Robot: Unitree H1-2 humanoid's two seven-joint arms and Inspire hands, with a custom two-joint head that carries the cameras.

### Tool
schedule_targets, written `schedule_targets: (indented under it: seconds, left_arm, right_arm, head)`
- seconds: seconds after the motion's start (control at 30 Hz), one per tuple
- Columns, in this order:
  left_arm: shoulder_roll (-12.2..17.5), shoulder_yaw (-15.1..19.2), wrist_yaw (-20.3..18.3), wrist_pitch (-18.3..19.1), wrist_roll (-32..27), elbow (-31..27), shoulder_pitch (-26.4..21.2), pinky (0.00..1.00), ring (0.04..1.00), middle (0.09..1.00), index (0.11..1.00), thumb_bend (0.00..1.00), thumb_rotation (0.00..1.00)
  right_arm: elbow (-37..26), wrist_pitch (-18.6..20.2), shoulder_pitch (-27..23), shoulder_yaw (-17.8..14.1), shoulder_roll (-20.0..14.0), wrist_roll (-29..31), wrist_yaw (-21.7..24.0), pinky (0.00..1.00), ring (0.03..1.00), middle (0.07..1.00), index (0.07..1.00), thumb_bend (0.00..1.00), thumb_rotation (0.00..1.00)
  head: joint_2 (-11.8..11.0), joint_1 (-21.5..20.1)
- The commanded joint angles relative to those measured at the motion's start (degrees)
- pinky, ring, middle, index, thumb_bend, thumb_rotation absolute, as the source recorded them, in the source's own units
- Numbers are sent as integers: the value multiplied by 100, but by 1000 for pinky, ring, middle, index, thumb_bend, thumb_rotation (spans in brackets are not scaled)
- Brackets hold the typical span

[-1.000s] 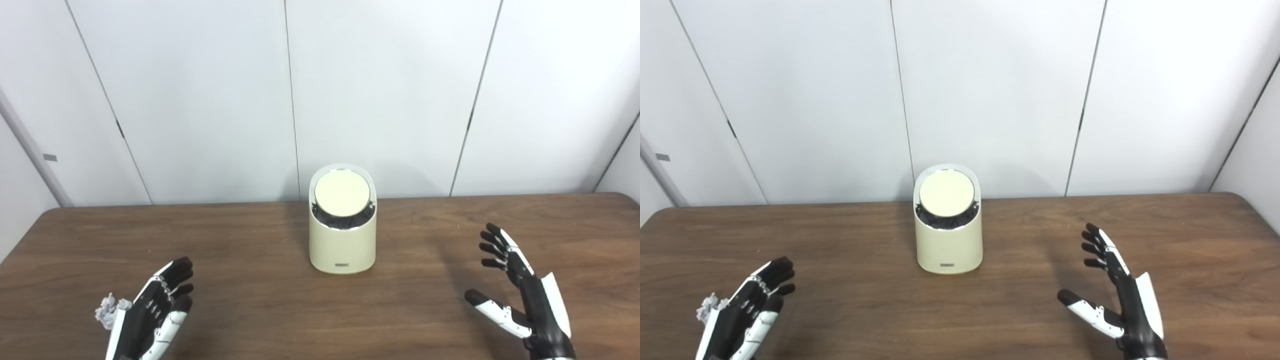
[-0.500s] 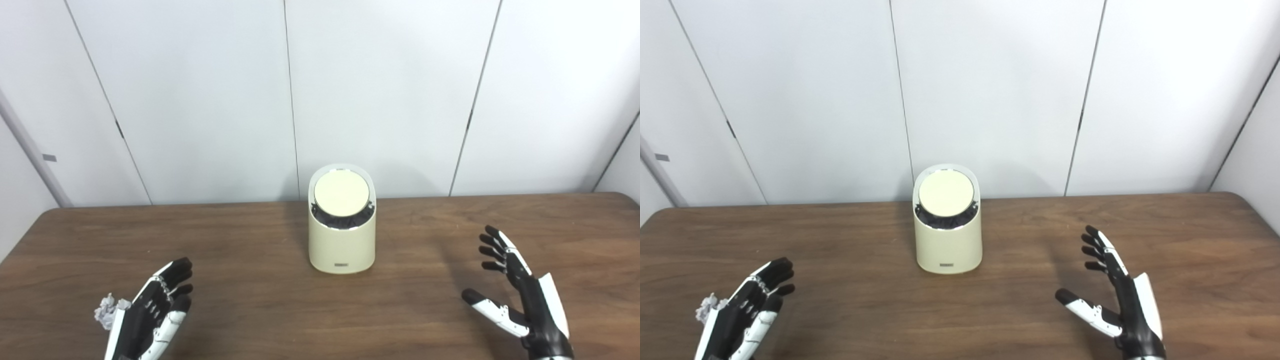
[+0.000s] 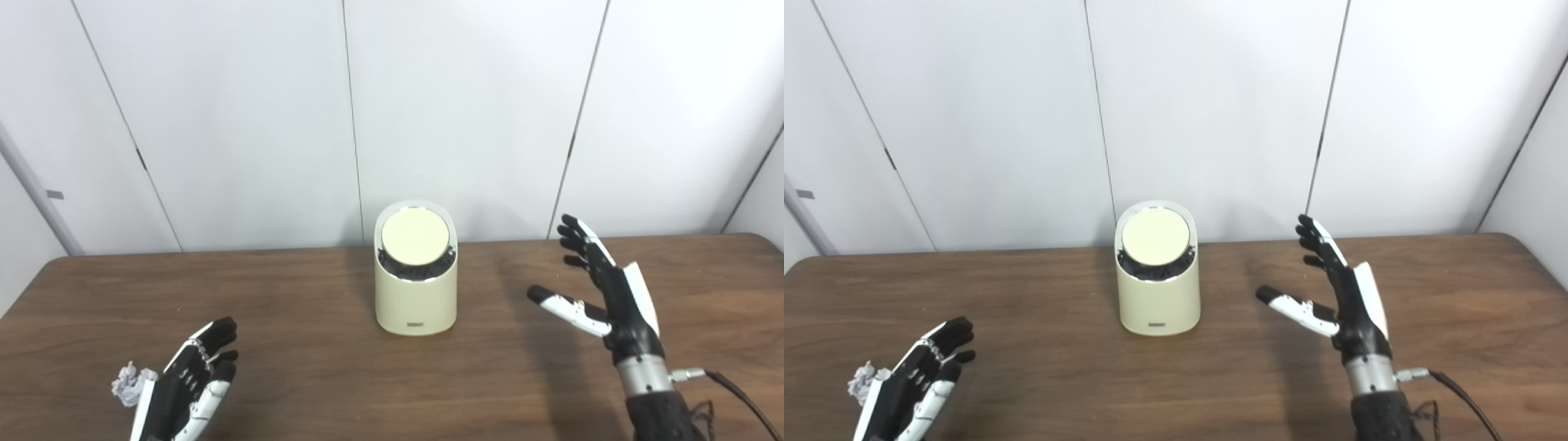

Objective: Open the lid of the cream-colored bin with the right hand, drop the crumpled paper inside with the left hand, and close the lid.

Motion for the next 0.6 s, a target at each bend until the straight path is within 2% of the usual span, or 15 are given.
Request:
schedule_targets:
  seconds: [0.0, 0.37, 0.57]
  left_arm:
    - [69, 15, 17, -252, 12, -104, -152, 753, 836, 838, 808, 693, 585]
    - [61, 13, 38, -216, 31, -107, -140, 757, 829, 827, 808, 715, 586]
    - [52, -2, 55, -194, 100, -106, -142, 763, 838, 836, 814, 710, 598]
  right_arm:
    - [-221, 61, -362, 60, -55, -150, 19, 791, 850, 869, 897, 937, 633]
    - [-437, 930, -1053, 388, -112, -659, 318, 793, 848, 856, 885, 917, 630]
    - [-296, 1289, -1390, 600, -95, -924, 431, 744, 823, 842, 872, 975, 619]
  head:
    - [4, -14]
    - [31, 1]
    - [27, -5]
